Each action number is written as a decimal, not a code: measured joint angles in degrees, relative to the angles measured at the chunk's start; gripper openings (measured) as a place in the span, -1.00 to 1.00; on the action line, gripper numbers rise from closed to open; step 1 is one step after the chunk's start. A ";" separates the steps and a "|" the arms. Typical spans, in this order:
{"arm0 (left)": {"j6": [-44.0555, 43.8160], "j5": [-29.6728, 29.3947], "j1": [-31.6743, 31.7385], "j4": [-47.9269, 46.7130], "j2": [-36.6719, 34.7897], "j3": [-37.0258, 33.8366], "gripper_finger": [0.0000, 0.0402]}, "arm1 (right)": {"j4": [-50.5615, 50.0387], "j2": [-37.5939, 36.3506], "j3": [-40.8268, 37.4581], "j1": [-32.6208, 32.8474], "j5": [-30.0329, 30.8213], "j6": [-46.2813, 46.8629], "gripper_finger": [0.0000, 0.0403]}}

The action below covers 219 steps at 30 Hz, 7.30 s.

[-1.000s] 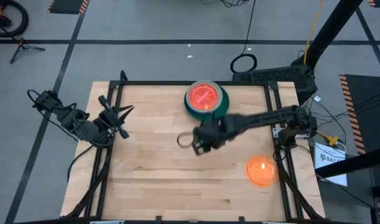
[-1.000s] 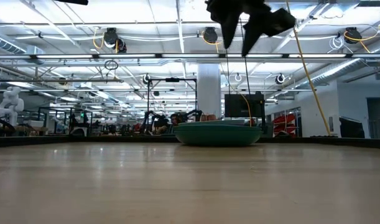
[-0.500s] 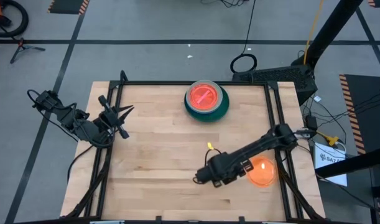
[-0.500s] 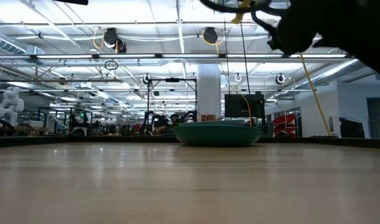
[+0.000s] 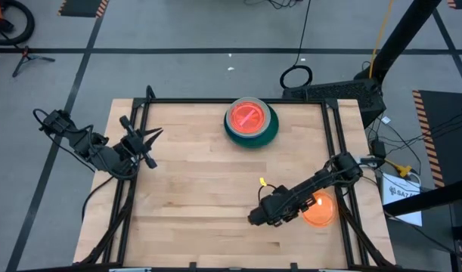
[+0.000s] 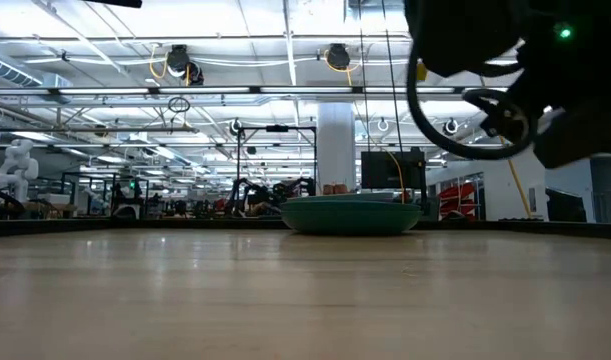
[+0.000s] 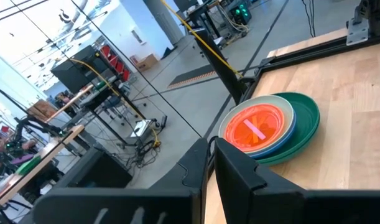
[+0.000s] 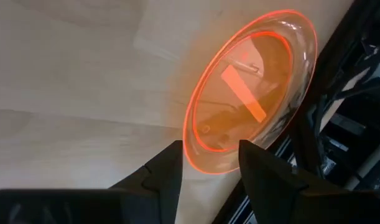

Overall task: Stack plastic plates
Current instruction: Stack the orange plate on the pink plate, then return to Home Position

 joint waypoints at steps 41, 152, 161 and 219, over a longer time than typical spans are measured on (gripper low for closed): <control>0.01 0.00 -0.01 0.02 -0.01 0.00 -0.83 | 13.66 -0.67 -10.65 0.38 -0.24 -0.17 -0.81; -6.70 11.43 0.00 2.68 0.00 0.01 -0.83 | 41.14 -1.19 16.23 -31.49 18.02 -101.90 -0.90; -16.57 15.02 -0.05 -1.51 4.28 0.04 -0.83 | 59.02 -17.30 -11.36 -30.74 17.51 -99.64 -0.99; -0.18 75.04 30.83 13.31 0.44 -9.53 -0.83 | 94.23 -98.33 -74.60 -30.78 16.23 -98.48 -1.00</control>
